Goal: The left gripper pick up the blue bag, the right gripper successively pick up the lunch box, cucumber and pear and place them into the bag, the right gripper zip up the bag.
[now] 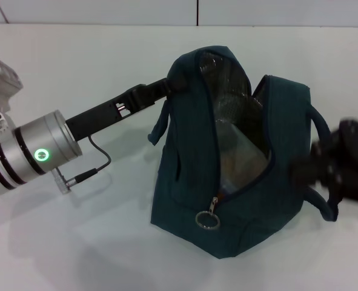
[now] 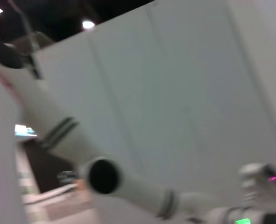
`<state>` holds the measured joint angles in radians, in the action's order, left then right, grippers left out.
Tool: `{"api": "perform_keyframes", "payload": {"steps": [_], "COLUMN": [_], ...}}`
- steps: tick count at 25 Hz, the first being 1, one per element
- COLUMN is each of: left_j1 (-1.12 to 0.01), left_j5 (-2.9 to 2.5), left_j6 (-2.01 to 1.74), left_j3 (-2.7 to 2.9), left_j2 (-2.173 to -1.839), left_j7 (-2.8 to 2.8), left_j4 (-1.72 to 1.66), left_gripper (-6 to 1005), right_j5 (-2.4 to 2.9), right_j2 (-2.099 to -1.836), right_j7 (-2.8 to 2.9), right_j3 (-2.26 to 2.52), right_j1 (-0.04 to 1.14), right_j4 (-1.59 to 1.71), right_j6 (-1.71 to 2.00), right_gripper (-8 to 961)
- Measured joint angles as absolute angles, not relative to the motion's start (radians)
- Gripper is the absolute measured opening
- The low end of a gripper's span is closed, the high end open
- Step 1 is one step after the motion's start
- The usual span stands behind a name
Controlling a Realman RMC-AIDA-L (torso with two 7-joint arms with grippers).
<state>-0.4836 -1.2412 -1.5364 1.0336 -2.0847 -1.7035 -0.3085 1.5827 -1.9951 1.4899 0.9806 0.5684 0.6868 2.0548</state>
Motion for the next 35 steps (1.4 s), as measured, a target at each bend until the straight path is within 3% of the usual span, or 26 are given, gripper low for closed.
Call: {"api": "perform_keyframes", "payload": {"steps": [7, 12, 17, 35], "left_j1": [-0.485, -0.481, -0.472, -0.419], "left_j5": [-1.241, -1.230, -1.214, -1.170], "left_j6": [-1.536, -1.536, -1.538, -1.545], "left_j3": [1.025, 1.025, 1.025, 1.025], "left_j2": [-2.086, -2.089, -2.089, -2.091], "left_j7": [-1.700, -1.697, -1.695, -1.665], "left_j4": [-0.309, -0.308, -0.301, -0.247], "left_gripper": [62, 62, 62, 63], "right_j5": [1.626, 1.630, 1.618, 1.562], "right_j2": [-2.013, -2.020, -2.024, -2.005], "right_j7": [1.483, 1.480, 1.437, 1.299], "right_j3": [1.197, 1.379, 1.405, 1.300], "right_j1": [0.588, 0.589, 0.572, 0.499], "right_j4": [0.604, 0.535, 0.467, 0.439], "right_j6": [2.087, 1.896, 1.725, 1.682], "right_gripper": [111, 145, 251, 294]}}
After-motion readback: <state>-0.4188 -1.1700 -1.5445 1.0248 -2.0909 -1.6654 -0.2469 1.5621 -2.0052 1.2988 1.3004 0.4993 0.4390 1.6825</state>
